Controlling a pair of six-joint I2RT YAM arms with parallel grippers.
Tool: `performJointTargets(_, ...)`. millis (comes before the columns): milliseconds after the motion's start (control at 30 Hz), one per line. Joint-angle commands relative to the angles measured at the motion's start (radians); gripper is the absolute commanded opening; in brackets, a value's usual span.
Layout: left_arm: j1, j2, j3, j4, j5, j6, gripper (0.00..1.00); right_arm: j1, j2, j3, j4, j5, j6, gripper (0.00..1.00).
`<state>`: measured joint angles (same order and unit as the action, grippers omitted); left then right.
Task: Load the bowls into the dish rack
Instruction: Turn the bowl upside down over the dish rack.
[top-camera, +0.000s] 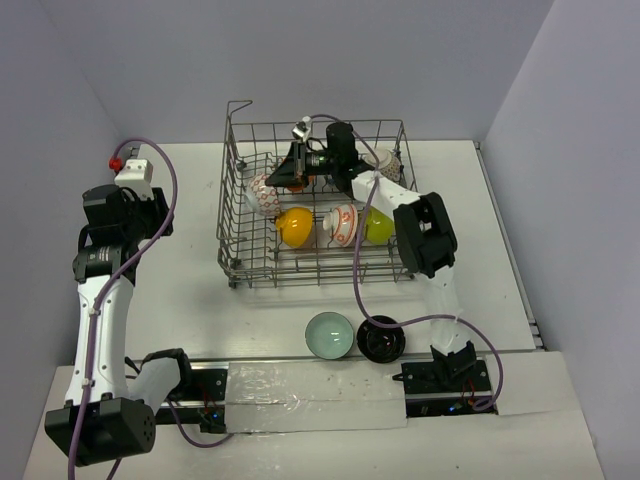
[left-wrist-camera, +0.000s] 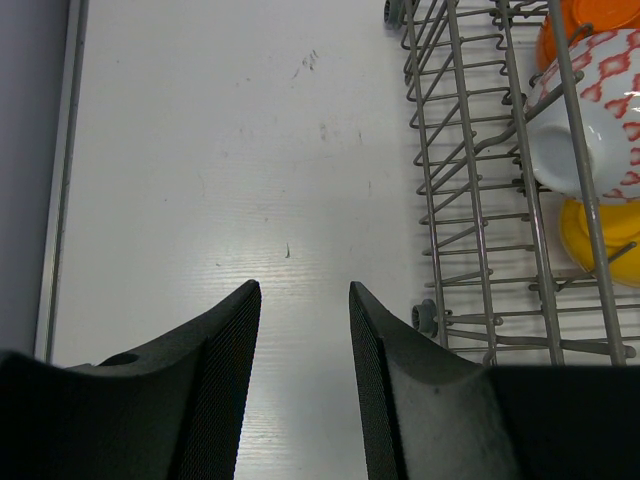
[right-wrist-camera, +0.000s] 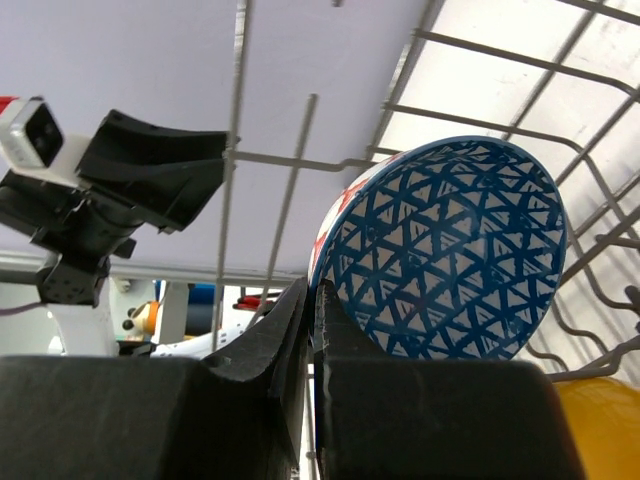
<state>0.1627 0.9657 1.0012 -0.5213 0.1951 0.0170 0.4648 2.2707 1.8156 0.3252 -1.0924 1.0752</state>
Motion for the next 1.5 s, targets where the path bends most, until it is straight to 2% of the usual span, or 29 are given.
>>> performJointTargets(0,-0.002,-0.016,-0.006,0.026,0.010,-0.008,0.47,0.012,0.009,0.073,-0.008,0.009,-0.018,0.00)
performJointTargets(267,0.000,-0.022,-0.013,0.030,0.006,-0.008,0.47,0.029,0.035,0.088,0.018,0.003,0.017,0.00)
performJointTargets(667,0.000,-0.031,-0.024,0.035,0.009,-0.006,0.48,0.061,0.041,0.062,0.189,-0.029,0.169,0.00)
performJointTargets(867,0.000,-0.039,-0.030,0.033,0.012,-0.005,0.48,0.075,0.053,0.041,0.196,-0.023,0.173,0.00)
performJointTargets(1033,0.000,-0.045,-0.039,0.035,0.013,-0.003,0.48,0.072,0.050,0.056,0.071,-0.017,0.050,0.00)
performJointTargets(1167,0.000,-0.045,-0.041,0.037,0.015,0.000,0.48,0.074,0.035,0.096,-0.133,0.014,-0.128,0.00)
performJointTargets(1467,0.000,-0.047,-0.045,0.038,0.024,0.003,0.48,0.071,0.030,0.100,-0.244,0.049,-0.233,0.00)
